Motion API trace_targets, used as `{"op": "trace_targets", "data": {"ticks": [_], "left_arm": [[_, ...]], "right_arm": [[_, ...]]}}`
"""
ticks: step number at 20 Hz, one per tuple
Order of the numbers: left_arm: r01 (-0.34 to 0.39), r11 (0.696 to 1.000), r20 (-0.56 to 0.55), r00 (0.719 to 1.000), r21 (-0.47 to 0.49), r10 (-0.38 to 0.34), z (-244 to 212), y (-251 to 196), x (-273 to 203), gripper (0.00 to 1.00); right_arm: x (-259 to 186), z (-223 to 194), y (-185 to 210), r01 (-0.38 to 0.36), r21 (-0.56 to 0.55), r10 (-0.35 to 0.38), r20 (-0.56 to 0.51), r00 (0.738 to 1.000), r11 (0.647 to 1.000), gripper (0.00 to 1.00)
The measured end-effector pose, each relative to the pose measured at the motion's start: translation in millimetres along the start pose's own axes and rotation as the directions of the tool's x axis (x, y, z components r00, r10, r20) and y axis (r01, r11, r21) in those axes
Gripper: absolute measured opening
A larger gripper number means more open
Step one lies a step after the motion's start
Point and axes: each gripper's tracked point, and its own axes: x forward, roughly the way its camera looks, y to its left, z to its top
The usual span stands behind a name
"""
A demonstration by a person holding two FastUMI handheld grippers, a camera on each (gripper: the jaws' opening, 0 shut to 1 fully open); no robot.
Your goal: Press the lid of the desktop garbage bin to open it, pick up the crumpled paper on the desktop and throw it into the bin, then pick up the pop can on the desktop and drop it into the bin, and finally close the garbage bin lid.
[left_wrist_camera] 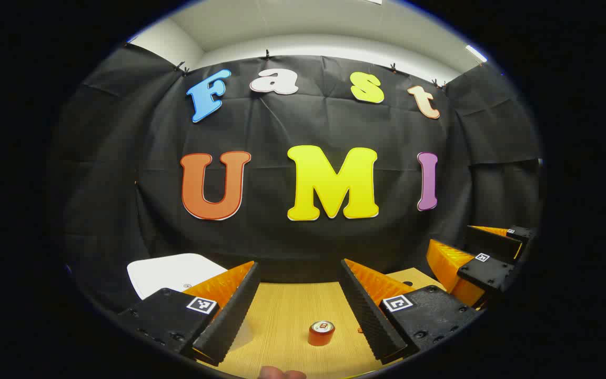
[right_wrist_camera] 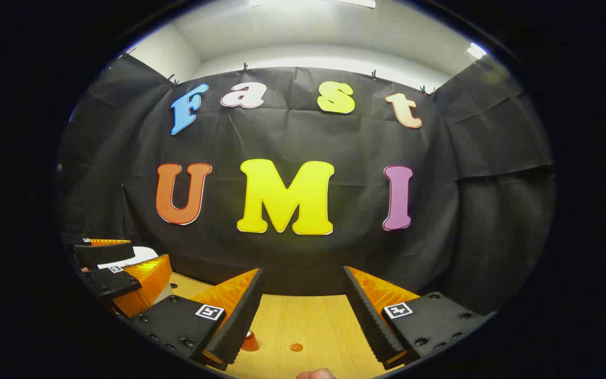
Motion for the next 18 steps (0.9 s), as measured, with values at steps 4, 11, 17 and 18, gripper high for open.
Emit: {"op": "trace_targets", "data": {"ticks": [4, 11, 17, 18], "left_arm": [[0.001, 1.000, 0.002, 1.000, 0.005, -0.001, 0.9, -3.5, 1.1, 0.98], [-0.010, 1.000, -0.003, 1.000, 0.011, 0.011, 1.2, -2.3, 3.4, 0.98], [-0.007, 1.000, -0.002, 1.000, 0.018, 0.007, 1.7, -2.8, 6.7, 0.98], [-0.007, 1.000, 0.001, 1.000, 0.019, 0.007, 3.3, -3.2, 7.5, 0.98]], "right_arm": [[3.4, -0.2, -2.1, 0.000, 0.009, 0.000, -0.006, 1.000, 1.000, 0.94], [5.5, -1.4, -1.1, -0.016, 0.014, 0.016, -0.011, 1.000, 1.000, 0.92], [8.6, -4.2, -3.5, -0.005, 0.021, 0.005, -0.021, 1.000, 1.000, 0.93], [9.5, -4.1, -4.1, -0.001, 0.022, 0.001, -0.020, 1.000, 1.000, 0.92]]}}
